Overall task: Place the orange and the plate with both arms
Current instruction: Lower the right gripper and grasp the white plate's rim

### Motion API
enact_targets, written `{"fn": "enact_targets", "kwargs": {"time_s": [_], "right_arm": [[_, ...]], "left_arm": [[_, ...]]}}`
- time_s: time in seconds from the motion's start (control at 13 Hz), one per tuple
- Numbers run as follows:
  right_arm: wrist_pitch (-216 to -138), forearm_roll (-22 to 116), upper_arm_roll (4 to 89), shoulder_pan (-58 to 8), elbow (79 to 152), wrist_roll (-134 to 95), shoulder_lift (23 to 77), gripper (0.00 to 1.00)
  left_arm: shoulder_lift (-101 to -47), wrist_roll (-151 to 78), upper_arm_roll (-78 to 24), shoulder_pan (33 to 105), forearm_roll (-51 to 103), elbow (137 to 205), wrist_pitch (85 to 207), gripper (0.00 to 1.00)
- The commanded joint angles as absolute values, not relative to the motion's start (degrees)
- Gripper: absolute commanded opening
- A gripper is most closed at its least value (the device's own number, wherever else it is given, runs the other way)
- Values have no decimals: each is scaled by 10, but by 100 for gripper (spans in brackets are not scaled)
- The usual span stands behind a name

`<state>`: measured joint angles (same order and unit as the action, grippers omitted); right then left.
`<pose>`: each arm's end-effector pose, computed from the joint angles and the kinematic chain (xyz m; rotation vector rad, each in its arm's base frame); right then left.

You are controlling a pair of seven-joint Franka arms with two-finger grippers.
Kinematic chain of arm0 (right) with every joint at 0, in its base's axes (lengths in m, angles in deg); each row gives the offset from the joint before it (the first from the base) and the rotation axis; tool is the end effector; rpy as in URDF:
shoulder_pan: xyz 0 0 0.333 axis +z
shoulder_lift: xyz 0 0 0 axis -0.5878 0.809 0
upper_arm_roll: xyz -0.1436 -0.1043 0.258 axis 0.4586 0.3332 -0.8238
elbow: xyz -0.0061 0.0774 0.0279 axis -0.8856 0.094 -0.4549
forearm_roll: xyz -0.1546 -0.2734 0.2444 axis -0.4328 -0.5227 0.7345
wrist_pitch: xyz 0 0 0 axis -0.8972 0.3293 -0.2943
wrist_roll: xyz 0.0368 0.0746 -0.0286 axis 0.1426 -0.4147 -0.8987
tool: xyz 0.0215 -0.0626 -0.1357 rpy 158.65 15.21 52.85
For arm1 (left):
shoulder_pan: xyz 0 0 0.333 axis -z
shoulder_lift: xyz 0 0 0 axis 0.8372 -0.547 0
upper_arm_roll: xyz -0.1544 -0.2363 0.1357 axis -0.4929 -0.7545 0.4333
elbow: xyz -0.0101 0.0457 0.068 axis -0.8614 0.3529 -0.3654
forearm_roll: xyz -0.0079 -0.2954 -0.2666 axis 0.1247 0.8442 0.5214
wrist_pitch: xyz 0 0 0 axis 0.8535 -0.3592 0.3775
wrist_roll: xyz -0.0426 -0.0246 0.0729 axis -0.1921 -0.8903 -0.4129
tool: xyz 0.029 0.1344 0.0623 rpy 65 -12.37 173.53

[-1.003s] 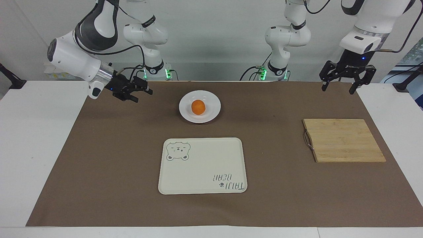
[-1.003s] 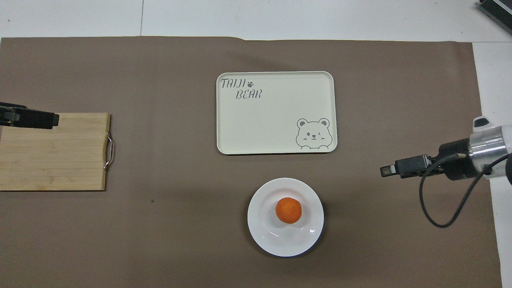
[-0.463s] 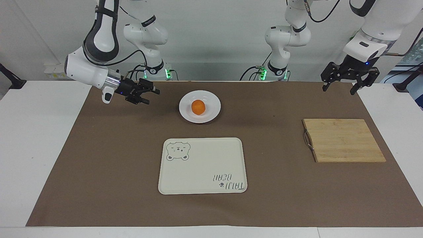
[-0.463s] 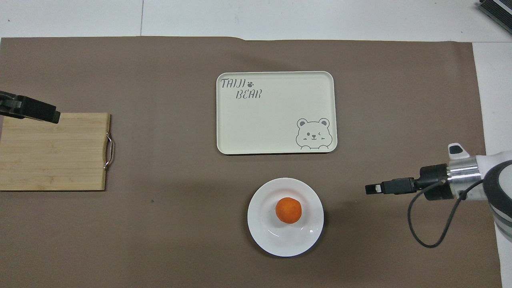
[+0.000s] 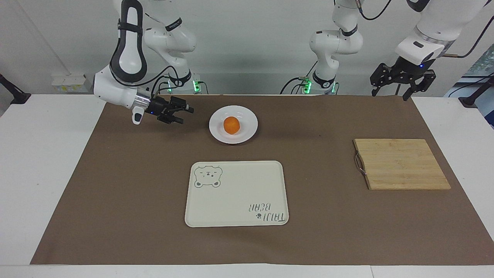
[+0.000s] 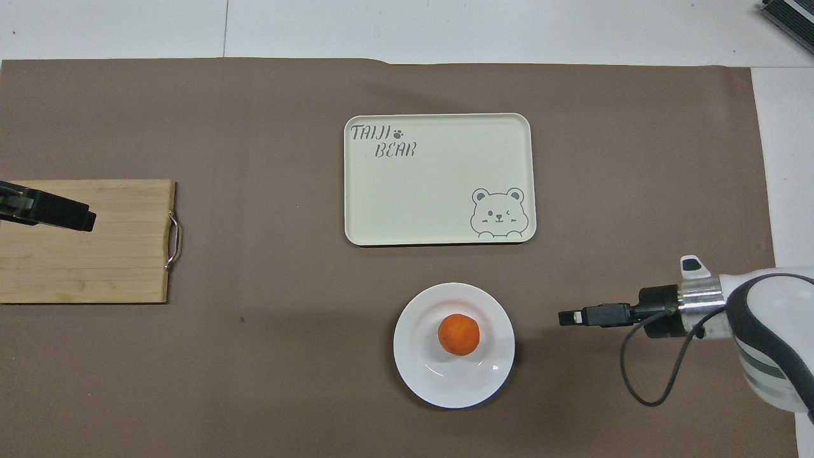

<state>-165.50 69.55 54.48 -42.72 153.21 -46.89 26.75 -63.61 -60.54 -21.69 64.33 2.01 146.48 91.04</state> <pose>0.4302 0.0391 0.3084 -2.2234 0.0101 0.1302 0.5407 -0.0528 0.6181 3.0983 -0.3808 -0.0184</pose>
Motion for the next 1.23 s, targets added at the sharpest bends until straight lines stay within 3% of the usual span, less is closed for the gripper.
{"fn": "enact_targets", "kwargs": {"time_s": [0.0,0.46,0.69,1.16], "right_arm": [[-1695,734,542,-408,1578,-490,244,100],[-1745,810,542,-371,1628,-557,268,100],[-1747,820,542,-360,1639,-558,276,100],[-1763,853,542,-347,1661,-579,287,100]], "left_arm": [[-614,-605,-218,642,20,1493,907,100],[-612,-607,-219,643,18,1500,901,100],[-564,-601,-223,644,18,1578,928,100],[-586,-607,-223,643,13,1553,924,100]]}}
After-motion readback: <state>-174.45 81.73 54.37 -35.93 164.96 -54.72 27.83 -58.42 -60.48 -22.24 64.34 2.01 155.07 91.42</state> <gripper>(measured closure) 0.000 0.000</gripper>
